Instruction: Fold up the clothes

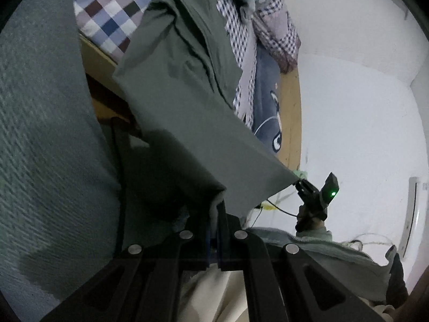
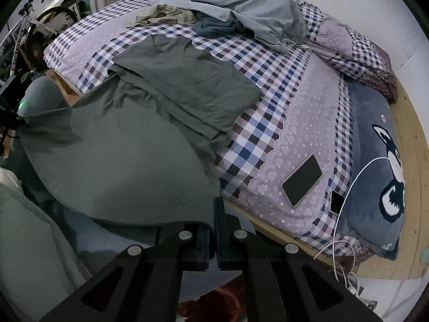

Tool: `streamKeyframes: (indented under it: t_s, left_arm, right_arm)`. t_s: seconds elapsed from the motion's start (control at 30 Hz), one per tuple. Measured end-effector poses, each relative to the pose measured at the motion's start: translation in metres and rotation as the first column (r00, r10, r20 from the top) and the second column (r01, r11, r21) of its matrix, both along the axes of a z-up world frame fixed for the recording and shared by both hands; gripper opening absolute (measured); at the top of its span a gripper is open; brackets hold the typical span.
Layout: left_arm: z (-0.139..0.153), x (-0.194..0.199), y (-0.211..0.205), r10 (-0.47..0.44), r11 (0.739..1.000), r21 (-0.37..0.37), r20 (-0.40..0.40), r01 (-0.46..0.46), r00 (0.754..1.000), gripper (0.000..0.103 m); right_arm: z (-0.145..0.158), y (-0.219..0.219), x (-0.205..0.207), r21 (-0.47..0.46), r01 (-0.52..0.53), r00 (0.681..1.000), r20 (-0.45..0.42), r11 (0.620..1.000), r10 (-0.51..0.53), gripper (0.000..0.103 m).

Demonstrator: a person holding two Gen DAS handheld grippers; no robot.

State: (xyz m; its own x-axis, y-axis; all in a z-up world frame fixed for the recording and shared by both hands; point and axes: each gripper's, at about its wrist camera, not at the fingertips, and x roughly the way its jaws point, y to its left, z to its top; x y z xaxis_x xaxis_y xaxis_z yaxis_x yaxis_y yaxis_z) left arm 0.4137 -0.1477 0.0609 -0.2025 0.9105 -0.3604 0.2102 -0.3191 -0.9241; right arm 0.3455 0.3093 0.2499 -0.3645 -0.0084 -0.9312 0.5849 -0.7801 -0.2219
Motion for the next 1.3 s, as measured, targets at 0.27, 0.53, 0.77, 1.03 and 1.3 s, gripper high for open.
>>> streamKeyframes:
  t_s: [0.27,0.53,0.77,1.03,1.3]
  left_arm:
    - [0.011,-0.017,-0.028,0.105,0.994,-0.018,-0.042,-0.106,0.994,0.001]
    - [0.054,-0.084,-0.063,0.188,0.976,-0.087,-0.14,-0.202,0.972,0.001]
    - [0.103,-0.191,-0.071,0.186,0.953,-0.189,-0.246,-0.236,0.951,0.001]
    - [0.115,-0.345,-0.05,0.183,0.898,-0.351,-0.252,-0.266,0.95,0.001]
    - [0.043,-0.476,-0.02,0.179,0.827,-0.512,-0.152,-0.232,0.972,0.001]
  right_arm:
    - [-0.009,-0.007,-0.038,0.002,-0.019,1.0,-0.018,1.0,0.019,0.001]
    - [0.005,-0.012,-0.1,-0.018,-0.029,0.988,-0.152,0.999,0.026,0.001]
    - [0.02,-0.018,-0.188,-0.055,-0.026,0.97,-0.243,0.998,0.012,0.001]
    - [-0.01,-0.01,-0.322,-0.134,0.069,0.973,-0.207,0.989,-0.096,0.001]
    - [-0.103,0.01,-0.428,-0.187,0.204,0.977,-0.031,0.961,-0.213,0.002]
